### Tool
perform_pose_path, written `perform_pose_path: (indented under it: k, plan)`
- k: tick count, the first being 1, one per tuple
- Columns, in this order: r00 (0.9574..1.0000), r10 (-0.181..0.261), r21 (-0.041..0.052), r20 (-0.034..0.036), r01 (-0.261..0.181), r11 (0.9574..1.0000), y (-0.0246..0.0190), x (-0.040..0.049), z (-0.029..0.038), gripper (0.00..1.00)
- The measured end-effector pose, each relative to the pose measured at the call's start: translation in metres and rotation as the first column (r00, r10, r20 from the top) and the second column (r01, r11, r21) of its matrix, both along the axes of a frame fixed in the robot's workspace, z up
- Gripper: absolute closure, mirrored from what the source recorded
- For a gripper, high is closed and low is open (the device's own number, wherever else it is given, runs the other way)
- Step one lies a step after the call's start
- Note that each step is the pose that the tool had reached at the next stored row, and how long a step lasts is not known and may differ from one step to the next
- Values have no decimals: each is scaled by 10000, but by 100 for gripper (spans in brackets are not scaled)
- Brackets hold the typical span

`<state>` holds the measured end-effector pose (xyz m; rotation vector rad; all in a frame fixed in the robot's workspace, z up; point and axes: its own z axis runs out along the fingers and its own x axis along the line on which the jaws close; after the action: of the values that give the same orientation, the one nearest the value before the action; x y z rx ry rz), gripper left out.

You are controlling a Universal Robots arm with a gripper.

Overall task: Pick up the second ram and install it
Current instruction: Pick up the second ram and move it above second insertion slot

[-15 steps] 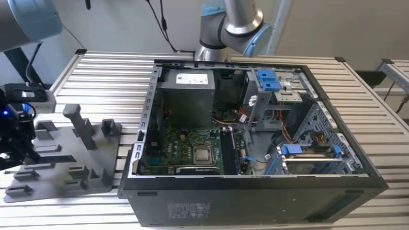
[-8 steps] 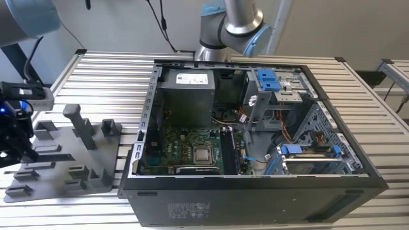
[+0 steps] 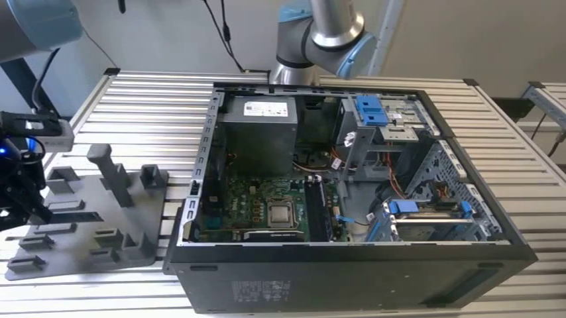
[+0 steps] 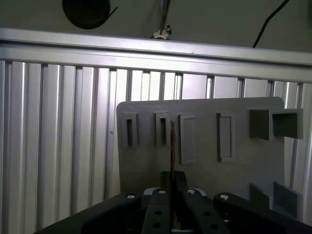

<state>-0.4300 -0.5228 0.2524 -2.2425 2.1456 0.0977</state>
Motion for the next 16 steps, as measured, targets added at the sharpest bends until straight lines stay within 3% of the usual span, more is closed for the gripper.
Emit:
perform_pose_path:
  k: [8, 16]
  plan:
    - [10000, -1, -1, -1, 1, 10000, 0, 0, 20, 85]
    - [10000, -23, 0, 0, 23, 10000, 0, -3, 112, 85]
